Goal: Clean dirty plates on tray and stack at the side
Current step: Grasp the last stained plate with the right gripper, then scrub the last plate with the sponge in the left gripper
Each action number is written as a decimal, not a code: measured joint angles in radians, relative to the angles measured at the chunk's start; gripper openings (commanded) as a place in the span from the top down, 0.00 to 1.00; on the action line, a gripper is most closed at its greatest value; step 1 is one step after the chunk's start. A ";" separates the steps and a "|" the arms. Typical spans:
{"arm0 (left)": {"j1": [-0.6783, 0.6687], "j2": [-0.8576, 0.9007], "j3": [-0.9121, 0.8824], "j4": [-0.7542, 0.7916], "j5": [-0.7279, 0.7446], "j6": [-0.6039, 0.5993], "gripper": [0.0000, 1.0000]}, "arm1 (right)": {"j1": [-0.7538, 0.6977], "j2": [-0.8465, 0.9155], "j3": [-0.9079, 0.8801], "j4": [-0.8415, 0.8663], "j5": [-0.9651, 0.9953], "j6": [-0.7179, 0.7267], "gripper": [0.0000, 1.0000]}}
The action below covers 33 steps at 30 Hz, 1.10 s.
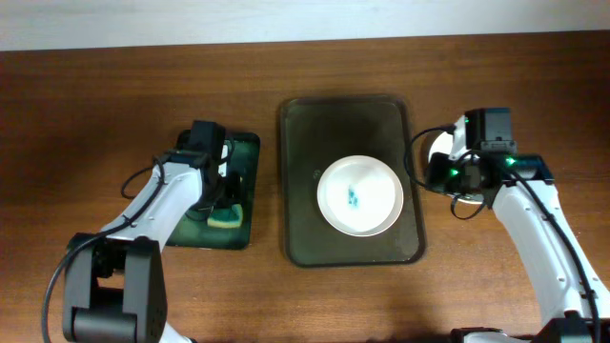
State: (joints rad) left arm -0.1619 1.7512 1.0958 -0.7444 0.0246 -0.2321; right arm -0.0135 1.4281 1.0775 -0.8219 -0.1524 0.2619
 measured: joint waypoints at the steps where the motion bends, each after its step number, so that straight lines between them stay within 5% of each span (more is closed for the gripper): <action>1: 0.000 0.000 0.046 -0.053 0.003 -0.004 0.42 | -0.013 0.000 0.000 -0.010 -0.005 0.000 0.59; 6: 0.000 0.000 0.117 -0.101 0.003 -0.003 0.56 | -0.013 0.000 0.000 -0.011 -0.010 0.000 0.59; 9: 0.000 0.003 -0.008 0.022 -0.017 -0.003 0.68 | -0.013 0.000 0.000 -0.008 -0.010 0.000 0.59; 10: 0.000 0.003 -0.051 0.079 -0.022 -0.007 0.90 | -0.013 0.000 0.000 -0.007 -0.010 0.000 0.59; 11: 0.000 0.002 -0.101 0.139 -0.024 -0.011 1.00 | -0.013 0.000 0.000 -0.008 -0.010 0.000 0.59; 14: 0.000 -0.001 -0.095 0.123 -0.025 -0.014 1.00 | -0.013 0.000 0.000 -0.008 -0.010 0.000 0.59; 18: 0.000 -0.012 0.116 -0.109 -0.033 0.013 1.00 | -0.013 0.002 0.000 -0.023 -0.010 0.001 0.59; 27: -0.015 -0.050 0.206 -0.187 -0.010 0.061 1.00 | -0.013 0.124 0.002 -0.012 -0.034 -0.016 0.68; 33: -0.210 -0.045 0.284 0.018 0.168 0.040 1.00 | -0.013 0.318 0.003 0.074 -0.188 -0.101 0.73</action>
State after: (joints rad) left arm -0.3721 1.7058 1.3800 -0.7265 0.1925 -0.1917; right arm -0.0265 1.7462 1.0809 -0.7475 -0.3408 0.1608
